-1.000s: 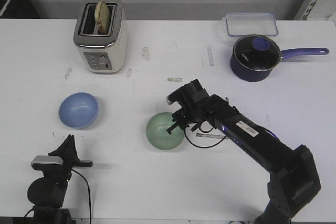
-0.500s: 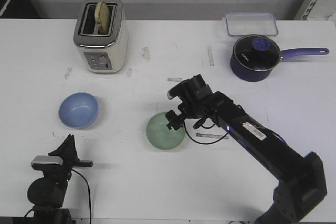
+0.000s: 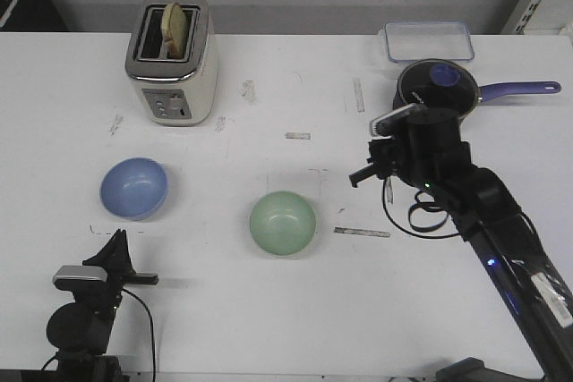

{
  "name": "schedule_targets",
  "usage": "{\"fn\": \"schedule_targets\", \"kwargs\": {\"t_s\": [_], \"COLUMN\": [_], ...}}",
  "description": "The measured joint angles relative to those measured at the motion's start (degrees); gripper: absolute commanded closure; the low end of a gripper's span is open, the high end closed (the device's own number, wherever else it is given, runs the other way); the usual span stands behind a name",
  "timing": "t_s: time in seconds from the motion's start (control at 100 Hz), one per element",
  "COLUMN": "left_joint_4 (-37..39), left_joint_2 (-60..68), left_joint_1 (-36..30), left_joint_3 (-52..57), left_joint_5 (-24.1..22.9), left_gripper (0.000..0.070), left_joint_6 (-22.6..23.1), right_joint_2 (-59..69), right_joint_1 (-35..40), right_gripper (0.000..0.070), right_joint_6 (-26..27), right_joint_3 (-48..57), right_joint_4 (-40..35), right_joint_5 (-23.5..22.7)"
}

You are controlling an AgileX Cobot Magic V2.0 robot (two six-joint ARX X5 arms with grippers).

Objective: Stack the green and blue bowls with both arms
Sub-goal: 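Release the green bowl and retract the right gripper to rest, then reach the left gripper to the blue bowl and grasp its rim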

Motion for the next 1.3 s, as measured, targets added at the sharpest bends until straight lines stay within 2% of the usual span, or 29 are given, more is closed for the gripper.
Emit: {"fn": "schedule_targets", "kwargs": {"t_s": [0.21,0.43,0.54,0.71,0.83,0.95,1.09,1.3], "left_joint_4": [0.02,0.02,0.02,0.46,4.66,10.71,5.73,-9.14], "left_joint_2": [0.0,0.0,0.0,0.0,0.02,0.02,3.65,18.18], "left_joint_1": [0.0,0.0,0.0,0.0,0.02,0.02,0.02,0.02], "left_joint_3": [0.0,0.0,0.0,0.0,0.0,0.46,8.41,30.21], "left_joint_5": [0.0,0.0,-0.13,-5.29,-5.99,-5.99,-5.99,-6.01], "left_gripper": [0.0699,0.0699,0.0699,0.0699,0.0699,0.0699,0.0699,0.0694], "left_joint_6": [0.0,0.0,0.02,-0.63,-1.77,-3.21,-3.08,-1.31], "right_joint_2": [-9.4,-22.43,-29.2,-38.23,-44.04,-47.41,-48.65,-47.8], "right_joint_1": [-7.32,-11.93,-12.63,-12.63,-12.66,-12.66,-12.66,-12.66], "right_gripper": [0.07,0.07,0.07,0.07,0.07,0.07,0.07,0.07], "right_joint_6": [0.0,0.0,-0.02,-0.02,0.04,0.13,0.17,0.17], "right_joint_3": [-10.51,-28.22,-37.13,-50.01,-55.8,-56.54,-56.52,-56.52], "right_joint_4": [3.67,12.52,17.11,21.79,25.29,28.94,29.81,28.98], "right_joint_5": [0.48,4.35,4.61,4.63,4.63,4.63,4.63,4.63]}}
